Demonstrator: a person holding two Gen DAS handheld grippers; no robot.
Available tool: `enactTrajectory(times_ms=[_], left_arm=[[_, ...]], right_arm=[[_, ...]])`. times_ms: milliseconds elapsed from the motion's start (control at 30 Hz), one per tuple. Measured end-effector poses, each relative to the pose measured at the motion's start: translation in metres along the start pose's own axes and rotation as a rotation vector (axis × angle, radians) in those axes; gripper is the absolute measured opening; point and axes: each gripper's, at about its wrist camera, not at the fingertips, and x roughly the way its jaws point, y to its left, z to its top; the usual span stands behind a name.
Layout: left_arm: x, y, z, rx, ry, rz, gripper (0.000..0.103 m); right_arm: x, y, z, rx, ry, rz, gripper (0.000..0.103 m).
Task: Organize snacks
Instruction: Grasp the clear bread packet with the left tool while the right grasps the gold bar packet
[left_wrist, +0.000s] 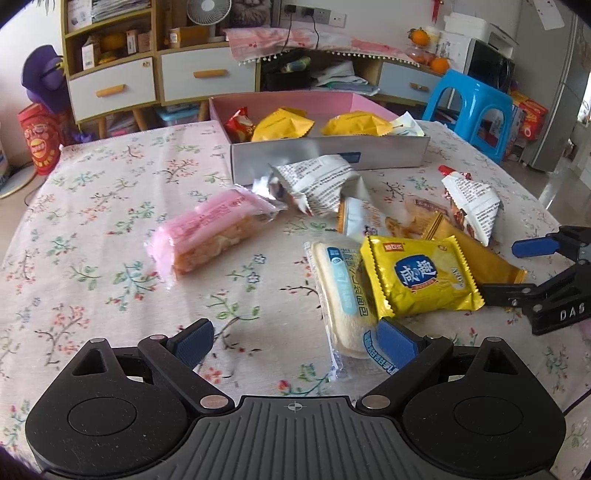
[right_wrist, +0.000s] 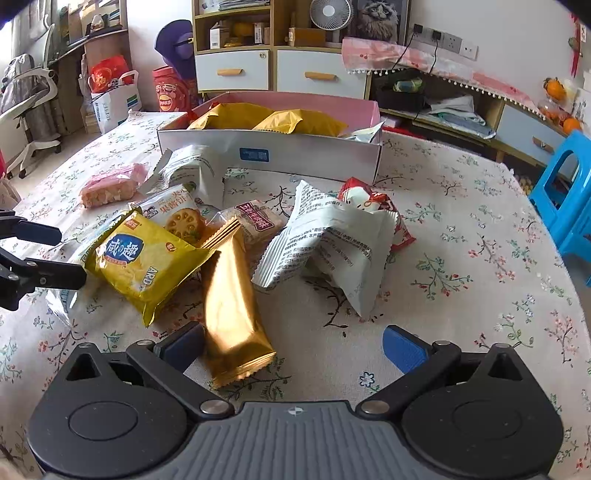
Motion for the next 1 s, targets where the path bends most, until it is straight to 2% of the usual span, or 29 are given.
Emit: enactTrajectory(times_ms=[367, 600, 733, 833, 933, 1000], left_arm=[[-0.002, -0.006, -0.003, -0.001, 0.015, -0.108, 0.096], [0.009, -0.019, 0.0, 0.026, 0.013, -0.045, 0.094], [0.011, -0.017, 0.002, 0.009, 0.004, -0.026, 0.085], [0.01, -0.014, 0.003, -0.002, -0.007, -0.02, 0.073], [0.009, -0.013, 0.003, -0.009, -0.015, -0.018, 0.058], [0.007, -0.012, 0.004, -0.014, -0.017, -0.023, 0.047]], right_arm=[[0.001, -0.001, 0.001, 0.006, -0.006, 0.016, 0.093], [0.004, 0.003, 0.003, -0.015, -0.025, 0.036, 0.093], [0.005, 0.007, 0.005, -0.02, -0.031, 0.03, 0.091], [0.004, 0.01, 0.005, -0.029, -0.042, 0.039, 0.082], [0.003, 0.015, 0.007, -0.049, -0.054, 0.052, 0.069], [0.001, 0.021, 0.008, -0.065, -0.061, 0.059, 0.054]])
